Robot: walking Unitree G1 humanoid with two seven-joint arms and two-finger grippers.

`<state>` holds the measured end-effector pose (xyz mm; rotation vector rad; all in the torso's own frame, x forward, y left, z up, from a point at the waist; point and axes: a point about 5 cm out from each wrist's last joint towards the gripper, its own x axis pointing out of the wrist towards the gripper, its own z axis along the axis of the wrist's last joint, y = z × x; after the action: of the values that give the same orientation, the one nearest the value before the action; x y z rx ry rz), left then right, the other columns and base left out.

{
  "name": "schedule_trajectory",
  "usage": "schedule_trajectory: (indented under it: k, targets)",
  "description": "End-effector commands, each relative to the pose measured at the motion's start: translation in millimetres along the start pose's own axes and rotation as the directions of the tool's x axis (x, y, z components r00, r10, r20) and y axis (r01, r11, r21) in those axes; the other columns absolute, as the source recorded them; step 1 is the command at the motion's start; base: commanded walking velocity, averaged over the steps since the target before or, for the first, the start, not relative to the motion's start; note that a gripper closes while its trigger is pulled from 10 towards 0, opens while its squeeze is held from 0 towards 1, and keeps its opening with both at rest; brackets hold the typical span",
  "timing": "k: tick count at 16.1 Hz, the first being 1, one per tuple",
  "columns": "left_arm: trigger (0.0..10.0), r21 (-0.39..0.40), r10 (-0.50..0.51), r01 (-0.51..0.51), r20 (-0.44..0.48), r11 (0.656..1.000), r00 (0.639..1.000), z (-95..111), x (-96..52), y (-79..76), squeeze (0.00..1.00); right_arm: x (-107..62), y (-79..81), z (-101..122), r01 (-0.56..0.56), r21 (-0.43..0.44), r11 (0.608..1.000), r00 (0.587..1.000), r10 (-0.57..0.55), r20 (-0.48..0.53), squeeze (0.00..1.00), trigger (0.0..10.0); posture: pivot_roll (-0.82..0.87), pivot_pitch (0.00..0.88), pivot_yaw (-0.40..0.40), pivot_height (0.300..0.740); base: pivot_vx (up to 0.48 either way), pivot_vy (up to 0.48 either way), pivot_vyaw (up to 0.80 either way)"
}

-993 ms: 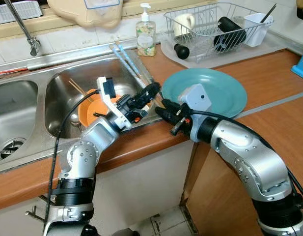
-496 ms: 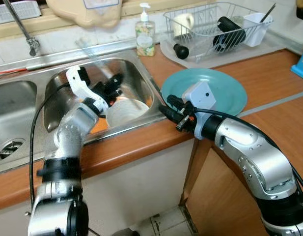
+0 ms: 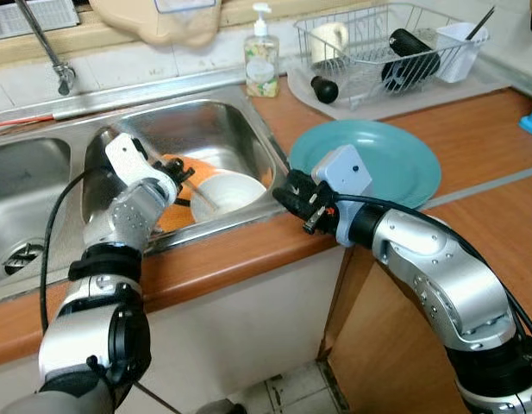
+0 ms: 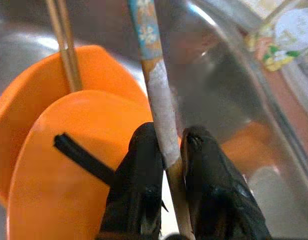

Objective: Kitchen organization

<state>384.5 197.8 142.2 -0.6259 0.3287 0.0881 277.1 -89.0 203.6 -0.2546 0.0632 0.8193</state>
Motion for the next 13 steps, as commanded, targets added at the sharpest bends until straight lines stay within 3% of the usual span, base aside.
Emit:
schedule_trajectory:
  k: [1,6,13]
  targets:
    - [10.0,0.011,0.031,-0.031,0.012,0.999,0.999,5.9,1.7,0.8,1.0,2.1,1.9,3.8,-0.015,-0.006,1.0,1.0,0.015,0.016,0.0,10.0,-0.13,0.0,0.122,0.74,0.0,0.0,0.0]
    - [10.0,0.042,0.074,-0.073,-0.026,0.996,0.997,-2.1,4.1,7.0,1.0,3.5,2.2,5.1,-0.027,-0.012,1.0,0.999,0.027,0.021,0.0,10.0,-0.13,0.0,0.115,0.74,0.0,0.0,0.0]
    - [10.0,0.109,0.074,-0.067,-0.064,0.992,0.995,-5.5,4.4,11.9,1.0,4.9,-15.8,10.6,0.107,0.019,0.994,0.993,-0.108,0.056,0.0,10.0,-0.13,0.0,0.114,0.74,0.0,0.0,0.0]
